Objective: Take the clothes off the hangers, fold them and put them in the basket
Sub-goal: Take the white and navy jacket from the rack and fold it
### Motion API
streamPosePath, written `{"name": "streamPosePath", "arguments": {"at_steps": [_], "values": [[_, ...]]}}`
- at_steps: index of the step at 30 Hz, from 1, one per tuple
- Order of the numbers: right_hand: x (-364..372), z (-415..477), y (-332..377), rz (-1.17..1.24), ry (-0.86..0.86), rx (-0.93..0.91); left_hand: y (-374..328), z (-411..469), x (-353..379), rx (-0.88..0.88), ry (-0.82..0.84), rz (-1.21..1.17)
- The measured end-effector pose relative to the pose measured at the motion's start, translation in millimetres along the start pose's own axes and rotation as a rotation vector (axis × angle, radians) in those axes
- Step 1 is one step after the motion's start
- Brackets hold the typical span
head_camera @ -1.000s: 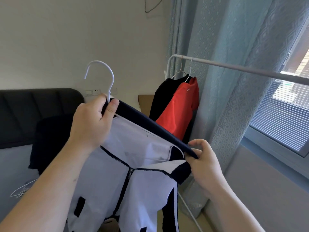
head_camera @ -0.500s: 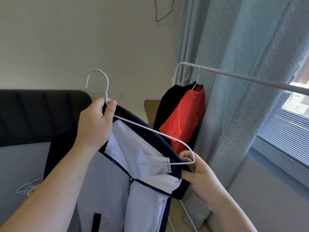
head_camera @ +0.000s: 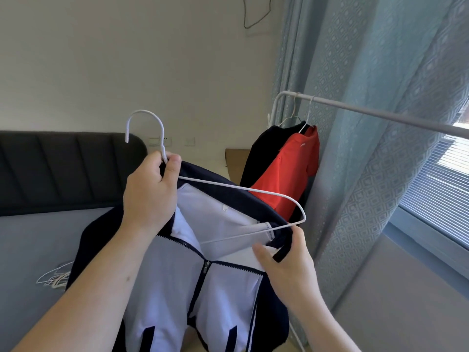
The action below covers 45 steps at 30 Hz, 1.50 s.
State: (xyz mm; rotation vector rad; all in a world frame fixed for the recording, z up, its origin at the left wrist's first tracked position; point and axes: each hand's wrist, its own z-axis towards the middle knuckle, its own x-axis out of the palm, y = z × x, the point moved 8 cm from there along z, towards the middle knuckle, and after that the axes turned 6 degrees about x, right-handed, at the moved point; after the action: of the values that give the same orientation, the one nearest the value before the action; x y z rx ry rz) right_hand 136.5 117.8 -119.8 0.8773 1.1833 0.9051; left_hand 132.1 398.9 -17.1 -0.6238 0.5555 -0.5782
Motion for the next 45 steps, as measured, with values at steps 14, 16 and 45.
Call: {"name": "streamPosePath", "arguments": {"at_steps": [14,16,45], "values": [[0.9,18.5,-31.0,0.342,0.020,0.156,3.5,9.1,-10.3,0.051,0.003,-0.059],[14.8,19.3,-28.6,0.183,0.169,0.093,9.6,9.2,-7.6,-0.027,-0.058,-0.157],[114.2,38.1,-2.9,0.481,0.240,0.223,131.6,-16.2,-48.3,-0.335,0.394,0.064]]}}
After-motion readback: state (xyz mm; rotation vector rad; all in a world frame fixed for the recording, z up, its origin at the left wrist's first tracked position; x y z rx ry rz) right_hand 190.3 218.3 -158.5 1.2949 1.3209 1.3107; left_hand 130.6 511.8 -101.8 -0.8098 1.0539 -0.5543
